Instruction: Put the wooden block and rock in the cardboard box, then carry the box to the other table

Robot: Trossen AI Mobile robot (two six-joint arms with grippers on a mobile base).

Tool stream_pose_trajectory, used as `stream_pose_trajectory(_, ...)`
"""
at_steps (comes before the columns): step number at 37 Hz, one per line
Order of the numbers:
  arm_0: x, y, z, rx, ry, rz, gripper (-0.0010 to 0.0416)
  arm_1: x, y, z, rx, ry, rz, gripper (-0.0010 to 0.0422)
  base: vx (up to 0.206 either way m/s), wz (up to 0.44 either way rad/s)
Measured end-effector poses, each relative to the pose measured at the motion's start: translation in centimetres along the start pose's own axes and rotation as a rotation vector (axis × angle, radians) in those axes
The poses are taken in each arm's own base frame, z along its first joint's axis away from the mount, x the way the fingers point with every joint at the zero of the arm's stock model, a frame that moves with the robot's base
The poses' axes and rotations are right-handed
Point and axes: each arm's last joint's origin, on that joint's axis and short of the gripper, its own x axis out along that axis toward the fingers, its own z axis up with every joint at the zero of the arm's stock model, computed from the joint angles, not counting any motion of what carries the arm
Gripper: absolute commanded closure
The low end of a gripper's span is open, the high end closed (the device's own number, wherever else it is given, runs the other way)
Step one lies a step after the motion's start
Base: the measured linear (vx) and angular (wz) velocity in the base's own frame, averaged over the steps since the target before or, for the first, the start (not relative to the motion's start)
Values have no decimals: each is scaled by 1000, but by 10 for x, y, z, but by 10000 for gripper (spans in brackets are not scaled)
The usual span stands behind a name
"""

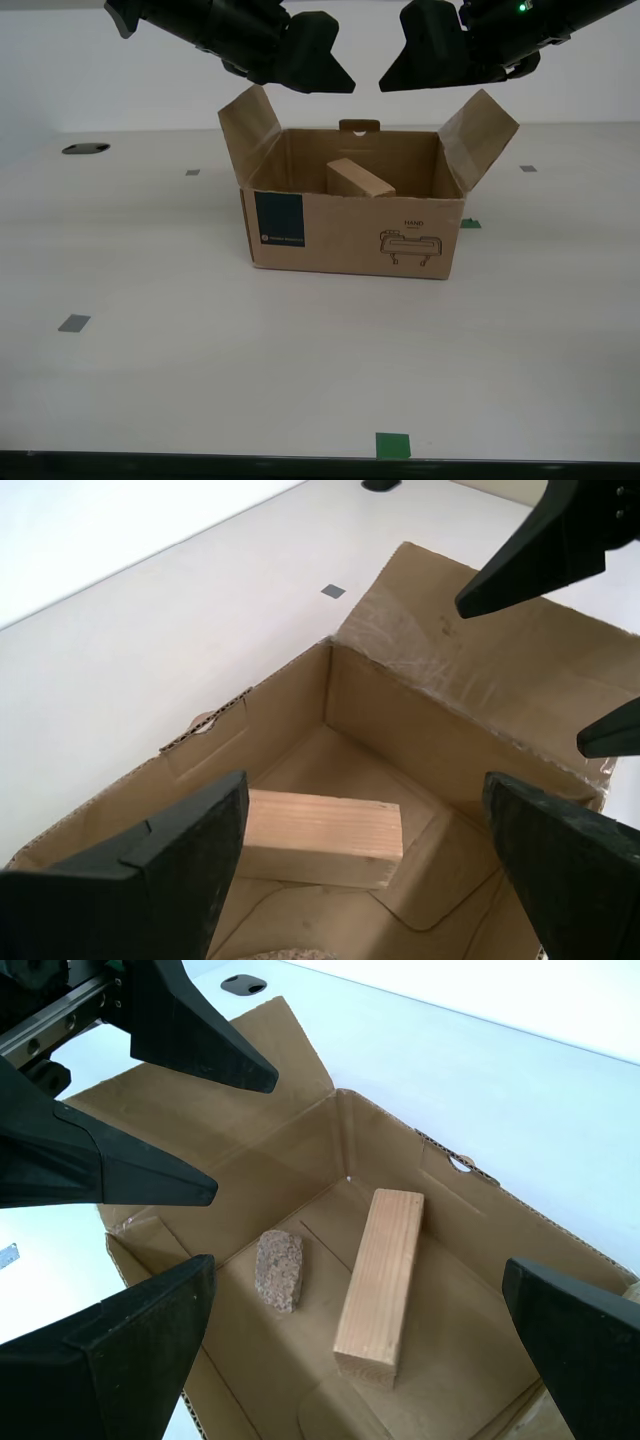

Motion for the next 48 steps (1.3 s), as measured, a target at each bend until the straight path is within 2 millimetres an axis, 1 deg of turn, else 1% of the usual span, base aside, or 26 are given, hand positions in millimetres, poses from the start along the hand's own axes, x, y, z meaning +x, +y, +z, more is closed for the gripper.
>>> stream_pose_trajectory(4, 0, 0, 1, 45, 6, 0, 7, 0, 0, 0, -28, 0, 1, 74, 0, 0)
stream_pose_trajectory(10, -2, -1, 15, 79, 49, -55, 7, -1, 1, 7, -95, 42, 7, 58, 0, 0)
stream_pose_trajectory(15, -6, -1, 32, 81, 62, -80, 7, -4, 3, 19, -142, 96, 48, 47, 0, 0)
stream_pose_trajectory(22, -14, 1, 59, 92, 82, -81, 7, -11, 5, 46, -197, 144, 61, 36, 0, 0)
stream_pose_trajectory(29, -28, 5, 88, 172, 112, -87, 7, -25, 5, 75, -361, 191, 72, 37, 0, 0)
stream_pose_trajectory(36, -46, 10, 120, 225, 103, -89, 7, -40, 3, 103, -444, 201, 81, 37, 0, 0)
stream_pose_trajectory(42, -64, 14, 144, 247, 94, -90, 7, -51, 2, 119, -480, 208, 85, 37, 0, 0)
stream_pose_trajectory(48, -78, 18, 159, 260, 82, -90, 7, -59, 0, 127, -511, 231, 89, 37, 0, 0)
